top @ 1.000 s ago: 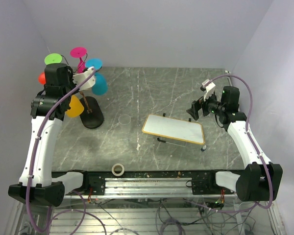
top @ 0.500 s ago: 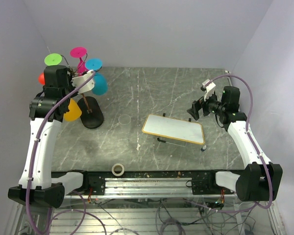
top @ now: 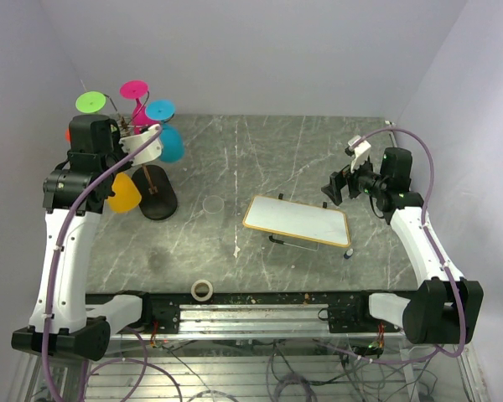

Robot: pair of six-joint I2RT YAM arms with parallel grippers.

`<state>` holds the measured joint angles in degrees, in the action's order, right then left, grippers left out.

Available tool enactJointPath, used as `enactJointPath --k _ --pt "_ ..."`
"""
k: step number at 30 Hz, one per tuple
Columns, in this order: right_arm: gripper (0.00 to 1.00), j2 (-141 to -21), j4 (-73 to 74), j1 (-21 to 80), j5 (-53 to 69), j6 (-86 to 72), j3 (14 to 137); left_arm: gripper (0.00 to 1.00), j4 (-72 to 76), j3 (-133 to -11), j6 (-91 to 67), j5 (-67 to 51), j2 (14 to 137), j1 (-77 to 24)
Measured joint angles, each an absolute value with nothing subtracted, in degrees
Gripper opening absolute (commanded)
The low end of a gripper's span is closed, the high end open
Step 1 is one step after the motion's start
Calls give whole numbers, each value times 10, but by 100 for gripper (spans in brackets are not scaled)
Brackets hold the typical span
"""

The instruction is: Place the wine glass upside down on the wine glass rack

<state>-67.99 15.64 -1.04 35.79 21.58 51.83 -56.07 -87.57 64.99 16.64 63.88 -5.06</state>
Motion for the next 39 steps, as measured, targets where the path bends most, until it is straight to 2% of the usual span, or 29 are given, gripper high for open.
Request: enactJointPath --k 13,29,39 --pt "100 -680 155 -16 365 217 513 20 -563 -893 649 96 652 -51" --pt "100 -680 155 -20 366 218 513 29 -565 -874 652 76 652 -51" --pt "100 -680 153 -23 367 219 510 41 -571 -874 647 48 648 -51"
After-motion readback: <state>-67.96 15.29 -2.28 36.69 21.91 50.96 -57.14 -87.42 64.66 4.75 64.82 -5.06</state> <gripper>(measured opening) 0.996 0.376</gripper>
